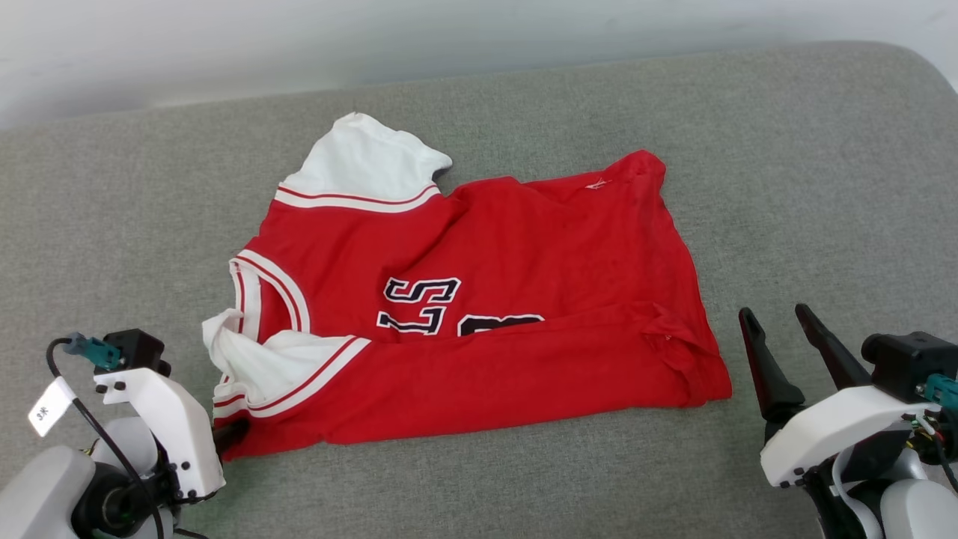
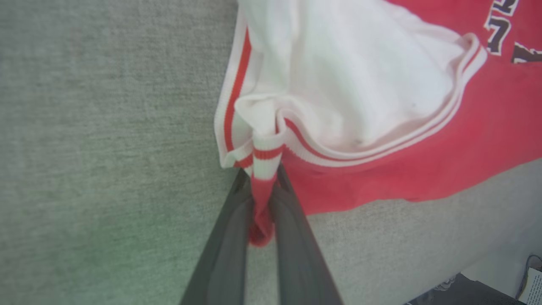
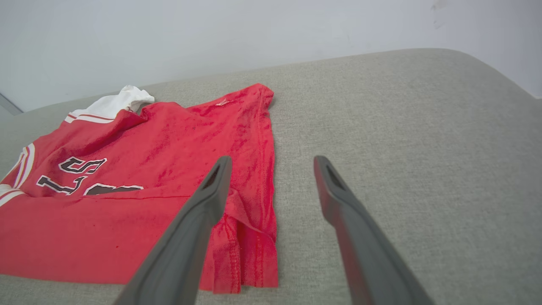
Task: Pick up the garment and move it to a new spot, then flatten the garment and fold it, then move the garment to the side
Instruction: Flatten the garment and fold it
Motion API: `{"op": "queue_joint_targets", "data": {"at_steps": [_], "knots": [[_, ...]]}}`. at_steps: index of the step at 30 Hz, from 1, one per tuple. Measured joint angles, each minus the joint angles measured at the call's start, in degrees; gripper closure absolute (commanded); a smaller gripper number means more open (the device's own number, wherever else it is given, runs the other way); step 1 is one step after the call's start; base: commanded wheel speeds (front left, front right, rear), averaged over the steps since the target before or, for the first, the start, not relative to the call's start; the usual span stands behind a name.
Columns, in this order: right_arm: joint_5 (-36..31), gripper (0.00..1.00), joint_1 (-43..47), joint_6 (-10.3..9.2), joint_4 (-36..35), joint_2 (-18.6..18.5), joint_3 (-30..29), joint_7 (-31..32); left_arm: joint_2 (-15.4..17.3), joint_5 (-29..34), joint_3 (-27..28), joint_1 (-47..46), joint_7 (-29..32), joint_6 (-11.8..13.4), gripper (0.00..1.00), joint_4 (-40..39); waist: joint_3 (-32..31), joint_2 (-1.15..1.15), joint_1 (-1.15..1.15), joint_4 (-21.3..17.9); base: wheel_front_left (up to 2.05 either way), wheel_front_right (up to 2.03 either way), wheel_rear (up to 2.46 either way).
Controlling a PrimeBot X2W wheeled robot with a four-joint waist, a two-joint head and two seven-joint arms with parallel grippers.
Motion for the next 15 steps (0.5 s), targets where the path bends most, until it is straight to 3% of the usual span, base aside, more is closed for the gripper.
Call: {"op": "queue_joint_targets", "data": {"at_steps": [5, 12, 15], "knots": [[2.58, 0.0, 0.79, 0.0, 0.21, -1.37, -1.86, 6.37, -0.42, 1.94, -0.71, 0.1, -2.4, -0.13, 1.0, -1.24, -1.61, 0.0, 0.0, 0.85, 0.0, 0.0, 0.0], [5.28, 0.0, 1.48, -0.01, 1.63, -4.67, -1.0, 23.42, 0.29, 4.44, -0.29, 0.18, -5.45, 1.13, 1.0, -7.1, -2.46, 0.0, 0.0, 2.57, 0.0, 0.0, 0.0], [6.04, 0.0, 0.31, -0.01, 2.13, -5.49, 0.42, 27.89, 0.8, 5.49, -0.13, 0.0, -6.06, 1.62, 1.0, -9.91, -1.67, 0.0, 0.0, 3.2, 0.0, 0.0, 0.0]]}}
